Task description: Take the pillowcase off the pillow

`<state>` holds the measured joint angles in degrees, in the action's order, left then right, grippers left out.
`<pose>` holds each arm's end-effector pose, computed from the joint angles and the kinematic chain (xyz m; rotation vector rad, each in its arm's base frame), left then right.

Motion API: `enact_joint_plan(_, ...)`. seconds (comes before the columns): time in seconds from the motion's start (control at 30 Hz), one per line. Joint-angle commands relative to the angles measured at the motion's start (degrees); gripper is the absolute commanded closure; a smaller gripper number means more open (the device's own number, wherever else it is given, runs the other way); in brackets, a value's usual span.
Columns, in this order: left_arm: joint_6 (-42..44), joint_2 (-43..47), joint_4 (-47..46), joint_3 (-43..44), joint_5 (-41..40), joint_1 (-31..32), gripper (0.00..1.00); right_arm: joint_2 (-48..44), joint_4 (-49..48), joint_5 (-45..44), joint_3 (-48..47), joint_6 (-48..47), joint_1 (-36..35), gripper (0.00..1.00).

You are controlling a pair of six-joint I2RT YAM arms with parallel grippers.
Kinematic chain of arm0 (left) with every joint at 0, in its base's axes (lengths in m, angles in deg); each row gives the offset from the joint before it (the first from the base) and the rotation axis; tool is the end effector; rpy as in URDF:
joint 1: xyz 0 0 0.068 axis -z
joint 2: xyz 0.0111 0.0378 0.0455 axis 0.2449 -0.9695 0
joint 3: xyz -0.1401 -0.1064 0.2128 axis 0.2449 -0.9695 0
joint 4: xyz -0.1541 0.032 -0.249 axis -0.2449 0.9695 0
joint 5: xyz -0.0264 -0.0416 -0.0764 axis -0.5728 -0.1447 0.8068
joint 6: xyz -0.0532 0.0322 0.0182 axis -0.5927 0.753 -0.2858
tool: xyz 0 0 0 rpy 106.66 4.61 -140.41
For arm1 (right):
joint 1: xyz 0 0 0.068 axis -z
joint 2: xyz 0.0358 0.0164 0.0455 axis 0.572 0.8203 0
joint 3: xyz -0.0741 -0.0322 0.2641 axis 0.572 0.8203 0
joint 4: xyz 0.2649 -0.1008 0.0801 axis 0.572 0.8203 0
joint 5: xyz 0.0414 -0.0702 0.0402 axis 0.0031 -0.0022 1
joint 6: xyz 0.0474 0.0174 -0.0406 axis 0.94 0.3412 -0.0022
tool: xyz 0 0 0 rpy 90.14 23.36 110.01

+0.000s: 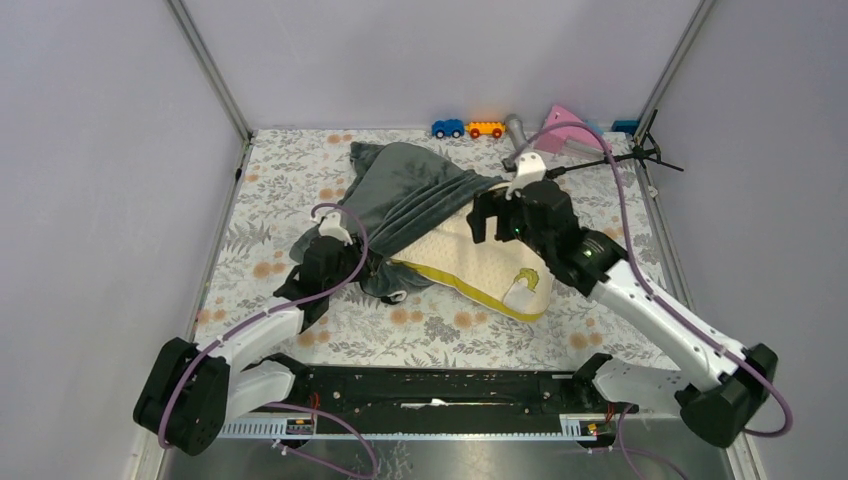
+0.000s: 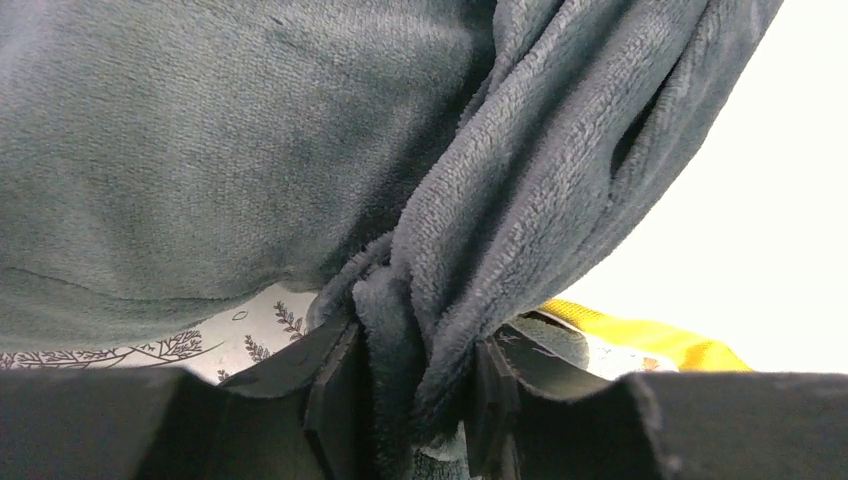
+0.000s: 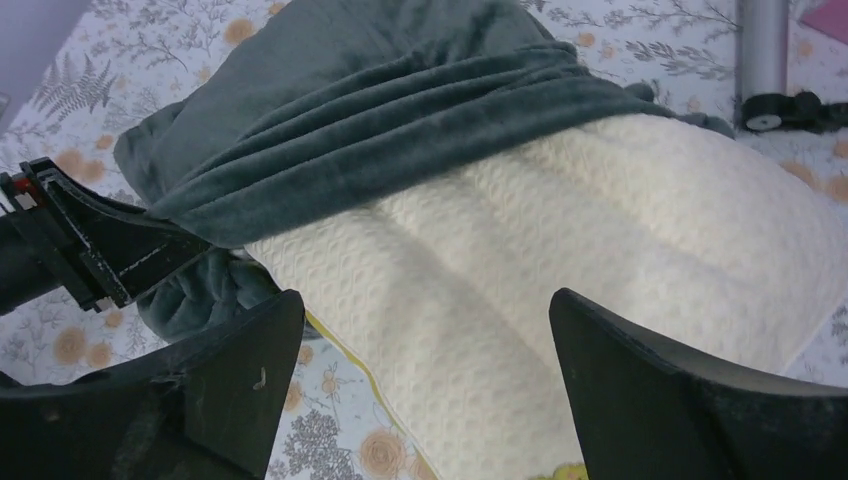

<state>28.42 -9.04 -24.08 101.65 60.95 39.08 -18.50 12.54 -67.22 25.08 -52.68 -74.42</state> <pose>0.2356 -0.1093 0.1623 -0.1634 2.0979 -0.6283 0.2341 0.1793 0.3577 -0.2835 1.9019 0.4238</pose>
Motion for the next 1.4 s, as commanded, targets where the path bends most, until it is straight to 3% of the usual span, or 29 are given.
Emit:
enact_joint_plan(0.0,1.65,-0.74,-3.38,1.8,0.48,0.49,0.62,11.56,1.44,3.4,-4.42,-6.26,-3.38,0.0)
enact_joint_plan(0.2,1.83,-4.46,0.39,4.24,-2.72,0.58,0.45,28.93,5.04,0.47,-11.89,-9.47,-8.07,0.01)
enact_joint_plan(0.33,1.34,-8.46,3.02,6.48,-4.3,0.58,0.44,35.23,5.19,0.47,-12.01,-8.75,-8.06,0.0)
enact_joint_plan(0.4,0.6,-9.62,3.86,6.96,-5.77,0.5,0.49,36.83,5.49,-1.05,-11.19,-7.17,-8.11,0.07)
enact_joint_plan(0.43,0.29,-10.01,4.61,7.29,-6.93,0.42,0.53,37.07,5.54,-2.12,-10.6,-6.58,-8.11,0.19)
enact_joint_plan(0.47,-0.18,-10.25,5.55,7.59,-8.35,0.29,0.6,36.87,5.54,-3.81,-9.97,-5.61,-8.06,0.37)
enact_joint_plan(0.5,-0.72,-10.29,6.53,7.78,-9.9,0.13,0.68,36.16,5.28,-6.4,-8.94,-4.63,-8.03,0.63)
enact_joint_plan(0.57,-2.01,-9.3,8.06,7.71,-13.08,-0.32,0.86,32.91,3.84,-11.92,-6.08,-2.11,-7.19,0.98)
enact_joint_plan(0.63,-3.56,-7.17,9.01,6.85,-16.5,-0.7,1.0,28.0,2.45,-14.89,-2.87,0.7,-4.69,1.0)
enact_joint_plan(0.83,-7.92,1.83,10.84,2.99,-25.5,-1.59,1.0,4.81,-9.47,-7.2,12.64,10.93,12.17,1.0)
enact_joint_plan(0.93,-9.68,5.01,11.9,1.85,-28.89,-1.79,1.0,-4.14,-11.46,-9.31,17.73,13.96,17.53,1.0)
enact_joint_plan(1.23,-12.82,10.41,15.04,0.3,-35.05,-1.97,1.0,-16.01,-10.46,-18.69,21.93,17.64,19.66,1.0)
enact_joint_plan(1.37,-5.65,11.84,6.91,-1.49,-23.72,-1.97,1.0,-16.09,-12.32,-13.14,22.19,15.31,19.7,1.0)
